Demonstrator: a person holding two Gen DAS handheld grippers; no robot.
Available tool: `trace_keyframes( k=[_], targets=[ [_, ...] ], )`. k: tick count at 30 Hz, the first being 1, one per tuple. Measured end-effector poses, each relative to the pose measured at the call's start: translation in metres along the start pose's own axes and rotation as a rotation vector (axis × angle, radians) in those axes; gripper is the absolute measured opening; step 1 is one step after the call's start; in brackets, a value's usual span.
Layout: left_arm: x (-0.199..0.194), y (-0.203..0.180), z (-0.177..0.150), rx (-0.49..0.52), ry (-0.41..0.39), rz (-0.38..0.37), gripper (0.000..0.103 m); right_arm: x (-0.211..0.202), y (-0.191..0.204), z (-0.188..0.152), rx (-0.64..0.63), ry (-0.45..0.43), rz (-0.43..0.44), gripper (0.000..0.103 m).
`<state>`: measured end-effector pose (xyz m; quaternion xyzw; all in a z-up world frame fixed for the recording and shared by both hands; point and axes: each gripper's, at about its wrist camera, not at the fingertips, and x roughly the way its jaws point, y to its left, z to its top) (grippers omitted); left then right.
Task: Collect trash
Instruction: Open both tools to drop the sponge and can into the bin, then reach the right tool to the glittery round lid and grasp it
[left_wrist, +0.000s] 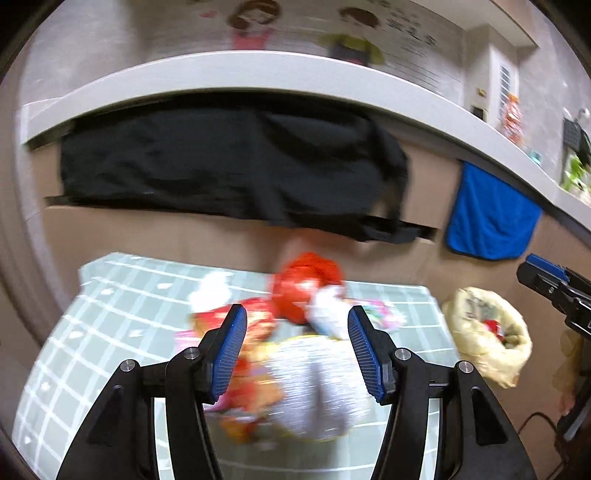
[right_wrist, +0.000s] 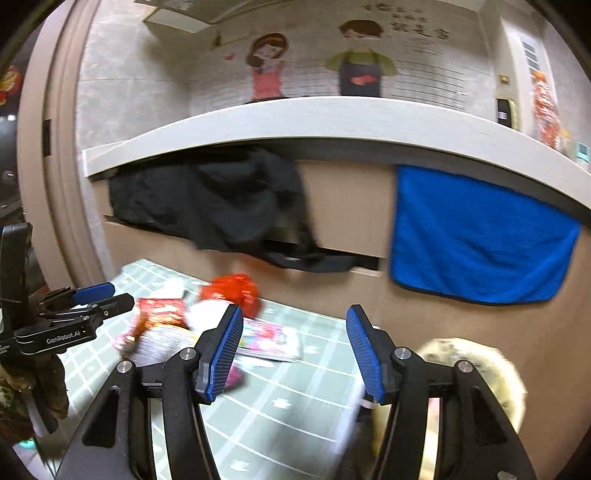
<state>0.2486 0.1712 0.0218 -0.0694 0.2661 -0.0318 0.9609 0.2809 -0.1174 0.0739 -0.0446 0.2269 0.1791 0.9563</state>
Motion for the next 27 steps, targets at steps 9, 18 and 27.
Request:
trace_keyframes(
  k=[9,18,27],
  targets=[
    [-0.005,0.054,-0.026,-0.086,0.035,0.028,0.058,0.035,0.069,-0.014,-0.041,0.085,0.122,0.055],
    [0.022,0.063,-0.047,-0.126,0.140,-0.133,0.058,0.071,0.064,-0.043,0.005,0.251,0.213,0.055],
    [0.013,0.074,-0.059,-0.111,0.160,-0.098,0.058,0.137,0.078,-0.057,0.011,0.379,0.269,0.054]
  ],
)
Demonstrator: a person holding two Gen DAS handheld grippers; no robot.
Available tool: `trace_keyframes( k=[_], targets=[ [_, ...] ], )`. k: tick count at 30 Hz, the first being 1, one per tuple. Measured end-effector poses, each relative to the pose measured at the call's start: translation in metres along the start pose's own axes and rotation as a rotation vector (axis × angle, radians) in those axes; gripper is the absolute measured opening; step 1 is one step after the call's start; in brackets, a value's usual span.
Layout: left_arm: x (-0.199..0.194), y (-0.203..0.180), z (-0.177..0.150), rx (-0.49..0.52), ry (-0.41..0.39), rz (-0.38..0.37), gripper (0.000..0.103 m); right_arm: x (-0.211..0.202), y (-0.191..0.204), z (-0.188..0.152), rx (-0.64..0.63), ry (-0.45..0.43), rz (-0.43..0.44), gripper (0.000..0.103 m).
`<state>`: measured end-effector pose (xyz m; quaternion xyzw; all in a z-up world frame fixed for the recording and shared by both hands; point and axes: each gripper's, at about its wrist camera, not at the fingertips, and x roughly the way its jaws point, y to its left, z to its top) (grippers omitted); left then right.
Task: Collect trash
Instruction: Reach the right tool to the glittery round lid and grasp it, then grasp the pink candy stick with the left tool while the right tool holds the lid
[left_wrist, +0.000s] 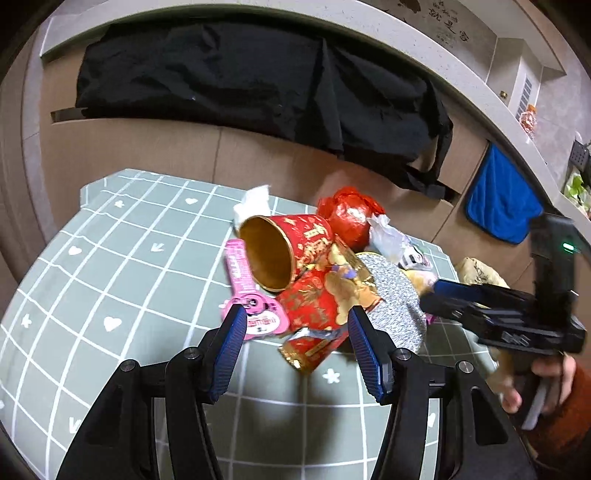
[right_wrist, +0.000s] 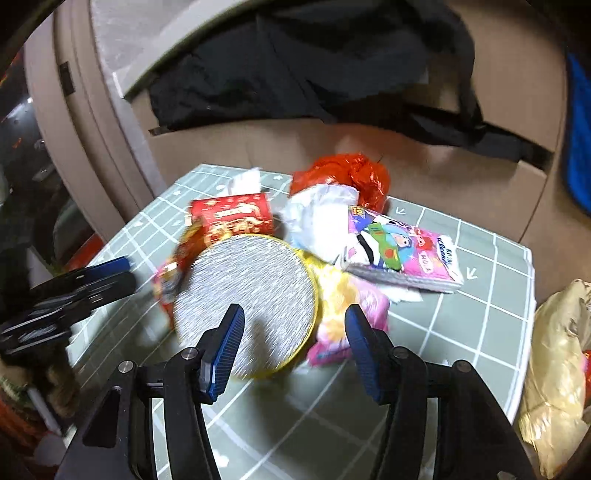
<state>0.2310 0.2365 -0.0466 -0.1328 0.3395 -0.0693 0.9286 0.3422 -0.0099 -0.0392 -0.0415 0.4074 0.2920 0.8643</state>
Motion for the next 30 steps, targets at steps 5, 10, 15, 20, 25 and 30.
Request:
trace_keyframes(
  k=[5,10,15,20,25,30],
  targets=[
    [-0.010,0.003,0.000,0.026,-0.018,0.029,0.058,0.034,-0.006,0.005,0.060,0.078,0.074,0.051],
    [-0.009,0.003,-0.001,0.036,-0.008,0.034,0.058,0.021,0.006,0.002,0.020,0.051,0.153,0.013],
    [-0.008,0.000,0.000,0.046,-0.005,0.022,0.058,-0.031,-0.003,0.002,0.024,-0.050,0.148,0.010],
    [-0.003,-0.004,0.000,0.041,0.006,0.004,0.058,-0.082,-0.019,0.002,-0.008,-0.139,0.008,0.009],
    [0.004,-0.016,-0.004,0.059,0.025,-0.020,0.058,-0.102,-0.020,-0.008,-0.080,-0.162,-0.128,0.009],
    [0.008,-0.016,-0.001,0.055,0.012,0.036,0.058,-0.088,-0.014,-0.027,-0.122,-0.108,-0.151,0.009]
  ],
)
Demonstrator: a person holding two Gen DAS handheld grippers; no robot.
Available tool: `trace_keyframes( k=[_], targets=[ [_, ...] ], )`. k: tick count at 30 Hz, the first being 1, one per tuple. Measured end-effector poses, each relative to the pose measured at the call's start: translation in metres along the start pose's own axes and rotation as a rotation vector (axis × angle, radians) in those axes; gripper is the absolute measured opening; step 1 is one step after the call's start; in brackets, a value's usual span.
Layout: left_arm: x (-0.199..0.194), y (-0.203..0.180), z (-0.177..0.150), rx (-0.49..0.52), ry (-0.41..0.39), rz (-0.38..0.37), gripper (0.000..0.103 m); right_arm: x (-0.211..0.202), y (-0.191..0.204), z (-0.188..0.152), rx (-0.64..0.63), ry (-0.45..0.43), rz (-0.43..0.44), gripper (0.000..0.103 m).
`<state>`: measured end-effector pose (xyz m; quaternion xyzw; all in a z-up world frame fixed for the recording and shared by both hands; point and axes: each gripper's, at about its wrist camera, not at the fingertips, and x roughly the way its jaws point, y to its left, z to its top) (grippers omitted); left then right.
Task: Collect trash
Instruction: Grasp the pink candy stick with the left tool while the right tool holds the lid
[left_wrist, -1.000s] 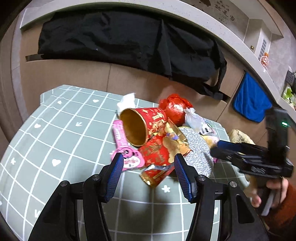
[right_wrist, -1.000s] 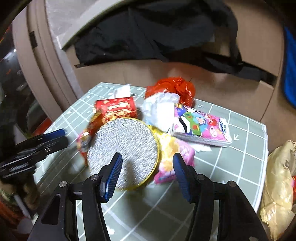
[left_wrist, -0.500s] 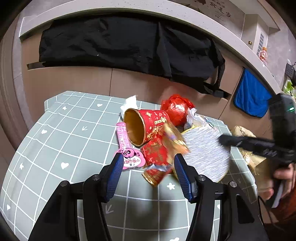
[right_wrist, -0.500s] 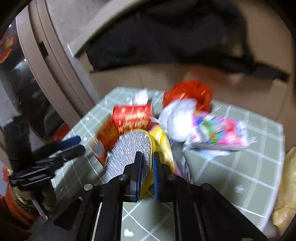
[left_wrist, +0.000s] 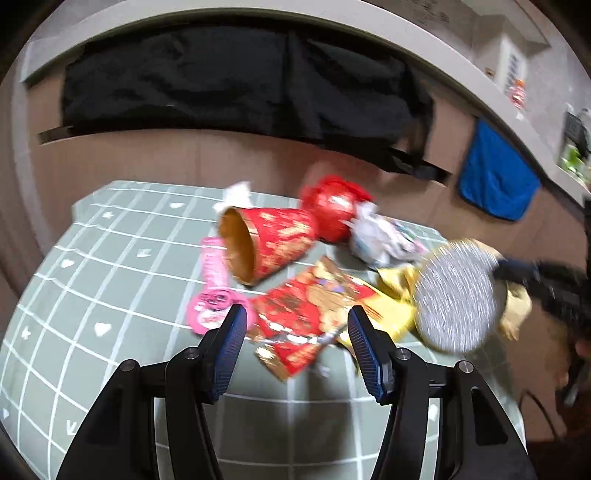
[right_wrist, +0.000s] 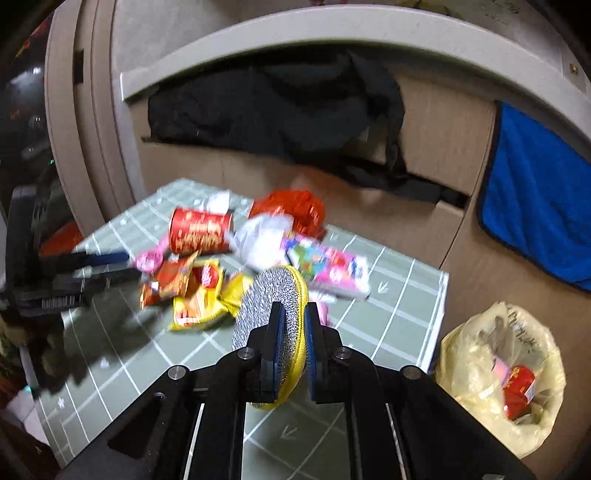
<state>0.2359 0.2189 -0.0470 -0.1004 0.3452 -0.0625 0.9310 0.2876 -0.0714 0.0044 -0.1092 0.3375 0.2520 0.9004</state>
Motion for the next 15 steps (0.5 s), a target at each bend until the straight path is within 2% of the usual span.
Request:
trace_keyframes(
  k=[5,10,15],
  targets=[
    [0.013,0.041,0.010,-0.143,0.035,0.089,0.058,0.007,0.012,-0.015,0.016,0.019,0.059,0.010],
    [0.046,0.052,0.014,-0.162,0.108,0.126,0.058,0.010,0.020,-0.017,0.019,0.016,0.083,0.010],
    [0.079,0.062,0.026,-0.193,0.148,0.163,0.057,0.006,0.017,-0.017,0.036,0.012,0.095,0.010]
  ],
)
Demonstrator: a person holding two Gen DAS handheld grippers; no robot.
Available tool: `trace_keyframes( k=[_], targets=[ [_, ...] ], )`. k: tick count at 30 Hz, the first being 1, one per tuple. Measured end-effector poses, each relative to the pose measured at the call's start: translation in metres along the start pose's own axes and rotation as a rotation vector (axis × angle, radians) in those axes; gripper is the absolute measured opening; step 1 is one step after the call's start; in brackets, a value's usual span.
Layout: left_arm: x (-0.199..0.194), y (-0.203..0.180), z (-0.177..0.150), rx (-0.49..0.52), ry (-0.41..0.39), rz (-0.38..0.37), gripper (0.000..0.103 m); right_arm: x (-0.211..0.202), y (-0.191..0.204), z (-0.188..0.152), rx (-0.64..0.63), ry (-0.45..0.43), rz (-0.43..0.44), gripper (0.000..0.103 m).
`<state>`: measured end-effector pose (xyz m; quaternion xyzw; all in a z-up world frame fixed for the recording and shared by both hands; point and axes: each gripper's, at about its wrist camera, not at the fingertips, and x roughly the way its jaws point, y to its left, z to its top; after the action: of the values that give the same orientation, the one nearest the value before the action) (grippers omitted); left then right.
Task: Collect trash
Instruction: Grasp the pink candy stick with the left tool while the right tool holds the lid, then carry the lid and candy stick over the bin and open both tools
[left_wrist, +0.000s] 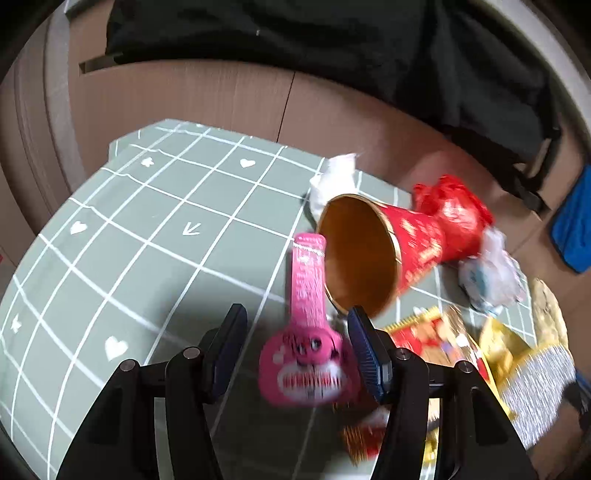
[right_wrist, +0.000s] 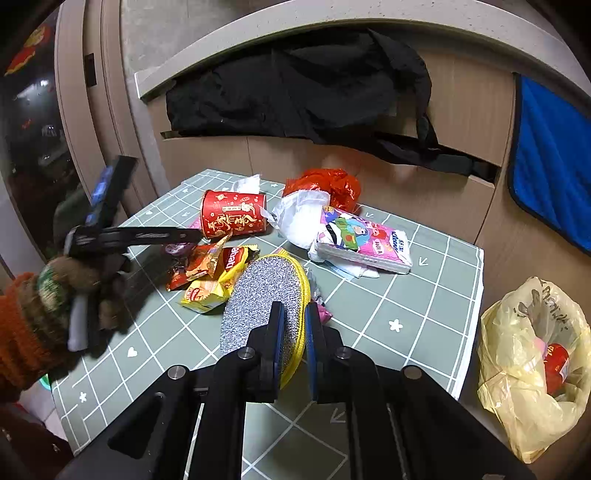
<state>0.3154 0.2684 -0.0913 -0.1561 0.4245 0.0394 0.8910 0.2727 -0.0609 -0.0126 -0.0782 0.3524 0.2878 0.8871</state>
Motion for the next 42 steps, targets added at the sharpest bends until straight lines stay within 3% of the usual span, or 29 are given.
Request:
trace_keyframes(
  k=[1,2,3,4,12,20,26,35,39,42],
  targets=[
    [0.002,-0.002,0.002,0.011,0.002,0.009,0.054,-0.001,-0.001,0.000,-0.001,0.000,-0.001,0.010],
    [0.004,-0.004,0.004,0.018,0.016,0.008,0.043,-0.003,-0.002,-0.001,-0.001,0.000,-0.004,0.010],
    [0.004,-0.005,0.004,0.019,0.018,0.003,0.025,-0.006,-0.003,-0.001,0.001,0.000,-0.006,0.010],
    [0.003,-0.005,0.003,0.017,0.022,-0.004,0.019,-0.007,-0.004,-0.001,0.003,-0.001,-0.007,0.010],
    [-0.056,-0.012,-0.026,0.068,-0.074,-0.085,0.019,-0.020,0.011,0.005,-0.028,-0.014,0.045,0.011],
    [-0.102,-0.014,-0.051,0.061,-0.124,-0.148,0.019,0.001,0.053,-0.005,-0.107,0.065,0.168,0.018],
    [-0.122,-0.028,-0.056,0.082,-0.166,-0.147,0.019,0.001,0.058,-0.005,-0.125,0.040,0.129,0.013],
    [-0.186,-0.118,-0.019,0.211,-0.374,-0.173,0.019,-0.058,0.001,0.048,-0.036,-0.114,0.118,0.013],
    [-0.209,-0.170,-0.003,0.266,-0.503,-0.136,0.019,-0.096,-0.024,0.066,-0.059,-0.207,0.034,0.013],
    [-0.214,-0.204,0.007,0.286,-0.536,-0.148,0.019,-0.120,-0.048,0.074,-0.046,-0.253,-0.018,0.013]
  ],
)
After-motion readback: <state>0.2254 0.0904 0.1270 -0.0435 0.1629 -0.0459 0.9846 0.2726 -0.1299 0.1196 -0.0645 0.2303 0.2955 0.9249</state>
